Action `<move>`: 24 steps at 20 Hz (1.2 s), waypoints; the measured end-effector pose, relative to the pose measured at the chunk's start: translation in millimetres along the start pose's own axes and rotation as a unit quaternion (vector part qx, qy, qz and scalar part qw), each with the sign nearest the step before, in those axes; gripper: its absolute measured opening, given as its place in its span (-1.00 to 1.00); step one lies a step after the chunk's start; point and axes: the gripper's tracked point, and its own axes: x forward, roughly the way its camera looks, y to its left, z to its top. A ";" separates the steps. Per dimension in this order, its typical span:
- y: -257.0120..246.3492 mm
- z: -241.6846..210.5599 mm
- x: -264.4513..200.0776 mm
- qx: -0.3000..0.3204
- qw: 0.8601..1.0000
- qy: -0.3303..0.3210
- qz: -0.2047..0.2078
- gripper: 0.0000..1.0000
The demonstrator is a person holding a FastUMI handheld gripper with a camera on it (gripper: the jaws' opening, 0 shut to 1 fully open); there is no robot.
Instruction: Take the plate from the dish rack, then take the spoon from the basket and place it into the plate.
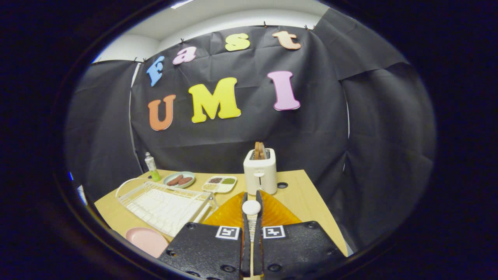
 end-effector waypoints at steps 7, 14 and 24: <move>101.3 9.1 -54.6 -0.035 0.995 0.010 0.091 -0.84; 186.1 -27.0 -63.5 -0.077 0.980 0.055 0.175 -0.84; 260.2 -124.4 -50.3 -0.130 0.948 0.151 0.249 -0.84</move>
